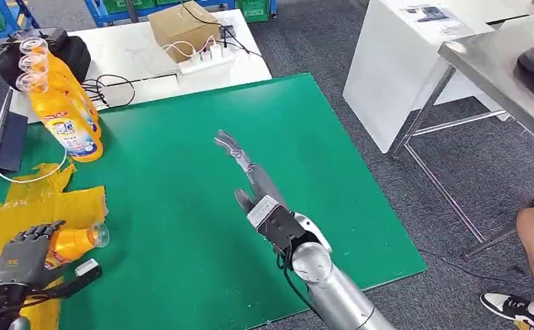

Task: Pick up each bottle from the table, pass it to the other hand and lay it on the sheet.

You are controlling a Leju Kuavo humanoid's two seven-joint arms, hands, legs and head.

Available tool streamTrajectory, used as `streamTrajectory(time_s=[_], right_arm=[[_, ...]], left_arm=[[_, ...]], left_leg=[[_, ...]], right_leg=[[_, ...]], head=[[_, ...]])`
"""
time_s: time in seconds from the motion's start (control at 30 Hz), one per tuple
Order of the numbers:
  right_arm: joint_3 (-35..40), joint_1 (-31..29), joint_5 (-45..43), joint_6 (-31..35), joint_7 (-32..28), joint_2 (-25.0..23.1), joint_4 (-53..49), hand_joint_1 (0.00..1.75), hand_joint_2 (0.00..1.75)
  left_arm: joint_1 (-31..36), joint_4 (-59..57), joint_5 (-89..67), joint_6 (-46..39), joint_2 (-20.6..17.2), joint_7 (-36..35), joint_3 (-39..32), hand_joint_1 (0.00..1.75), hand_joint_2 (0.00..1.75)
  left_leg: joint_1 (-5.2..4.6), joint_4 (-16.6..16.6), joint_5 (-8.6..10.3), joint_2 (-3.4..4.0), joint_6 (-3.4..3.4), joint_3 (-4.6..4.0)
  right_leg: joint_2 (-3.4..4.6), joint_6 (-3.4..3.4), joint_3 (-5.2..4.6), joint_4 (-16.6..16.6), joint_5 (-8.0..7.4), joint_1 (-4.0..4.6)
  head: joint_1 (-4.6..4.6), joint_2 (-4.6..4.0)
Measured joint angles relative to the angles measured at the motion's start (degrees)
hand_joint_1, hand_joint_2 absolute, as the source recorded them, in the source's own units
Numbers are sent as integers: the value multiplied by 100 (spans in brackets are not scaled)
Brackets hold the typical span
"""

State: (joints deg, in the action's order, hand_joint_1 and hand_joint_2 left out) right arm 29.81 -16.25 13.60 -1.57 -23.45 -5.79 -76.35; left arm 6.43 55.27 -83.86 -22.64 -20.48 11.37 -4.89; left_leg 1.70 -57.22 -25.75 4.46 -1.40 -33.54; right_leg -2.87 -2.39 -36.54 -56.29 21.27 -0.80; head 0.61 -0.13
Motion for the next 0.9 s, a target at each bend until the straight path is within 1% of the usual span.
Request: streamTrajectory(time_s=[0.23, 0.27, 0.37, 0.47, 0.53, 0.63, 0.73, 0.9], right_arm=[[-15, 18, -2, -9, 37, 2, 0, 0, 0], [-15, 27, 4, -11, 42, 2, 0, 0, 0], [-28, 83, 33, 17, 46, 7, 0, 0, 0], [-57, 157, 81, 118, 44, 11, -2, 0, 0], [-70, 204, 101, 173, 28, 26, -2, 0, 0], [-120, 256, 133, 179, 7, 31, -2, 0, 0], [-155, 281, 162, 177, 0, 33, -13, 0, 0], [-184, 286, 175, 179, -2, 31, -13, 0, 0]], left_arm=[[47, -39, 301, -57, -103, -50, 192, 0, 175], [4, 27, 339, -167, -109, -63, 194, 0, 0], [-233, 345, 665, -707, -81, 45, 94, 0, 0], [-491, 882, 1494, -997, 40, 473, -169, 0, 0], [-607, 1249, 2134, -821, 109, 759, -401, 0, 0], [-647, 1665, 2725, -396, 170, 909, -754, 0, 0], [-656, 1906, 2738, -135, 192, 955, -991, 0, 0], [-753, 2094, 2417, -136, 195, 927, -1139, 0, 0]], left_leg=[[1, 0, 6, 0, -1, 6], [1, 0, 6, 0, -2, 6], [2, -1, 7, 4, -2, 7], [2, -1, 7, 2, -2, 2], [1, -1, 5, 3, -2, 1], [1, -1, 3, 0, -2, -4], [2, -1, 3, 1, -2, -4], [2, -1, 4, 1, -2, -3]], right_leg=[[0, 0, 6, -1, -1, 1], [1, 0, 6, -1, -2, 0], [2, 0, 1, 0, -2, 2], [1, 0, 0, 0, -2, 2], [2, 0, -2, 1, -2, 2], [0, 0, -3, 2, 0, 2], [0, 1, -4, 1, 0, 2], [1, 1, -4, 1, 0, 2]], head=[[0, 0], [0, 0], [0, 0], [2, 0], [0, 0], [0, 0], [0, 0], [0, 0]])
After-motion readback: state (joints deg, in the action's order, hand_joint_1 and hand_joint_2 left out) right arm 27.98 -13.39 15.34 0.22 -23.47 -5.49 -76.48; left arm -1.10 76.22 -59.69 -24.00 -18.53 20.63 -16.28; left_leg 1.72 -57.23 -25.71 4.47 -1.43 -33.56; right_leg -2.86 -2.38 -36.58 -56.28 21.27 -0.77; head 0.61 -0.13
